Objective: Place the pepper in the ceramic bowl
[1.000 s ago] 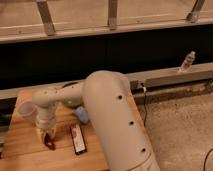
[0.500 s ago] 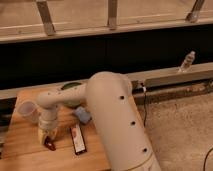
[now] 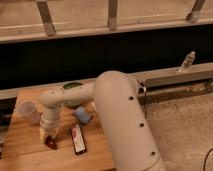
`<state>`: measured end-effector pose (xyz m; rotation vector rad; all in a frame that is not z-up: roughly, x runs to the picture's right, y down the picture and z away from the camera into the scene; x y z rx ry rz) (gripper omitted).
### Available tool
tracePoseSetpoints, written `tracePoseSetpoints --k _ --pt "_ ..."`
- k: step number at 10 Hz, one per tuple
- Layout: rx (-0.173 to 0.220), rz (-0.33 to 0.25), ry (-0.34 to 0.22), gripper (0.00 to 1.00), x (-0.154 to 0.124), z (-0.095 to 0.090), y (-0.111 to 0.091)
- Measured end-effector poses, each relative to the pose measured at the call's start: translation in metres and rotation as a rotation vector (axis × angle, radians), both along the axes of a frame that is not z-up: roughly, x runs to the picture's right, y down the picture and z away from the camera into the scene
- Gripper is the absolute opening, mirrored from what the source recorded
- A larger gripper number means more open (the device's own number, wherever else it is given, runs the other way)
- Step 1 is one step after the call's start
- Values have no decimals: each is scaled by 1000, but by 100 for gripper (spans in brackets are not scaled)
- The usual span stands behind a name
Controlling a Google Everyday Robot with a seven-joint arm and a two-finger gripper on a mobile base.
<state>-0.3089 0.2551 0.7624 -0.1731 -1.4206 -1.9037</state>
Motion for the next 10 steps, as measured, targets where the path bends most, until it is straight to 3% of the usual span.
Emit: tracePoseSetpoints --k 4,8,10 --pt "96 60 -53 0 14 -35 -58" --pt "185 137 -57 0 58 -34 -137" --pt "235 233 -81 0 96 -30 -183"
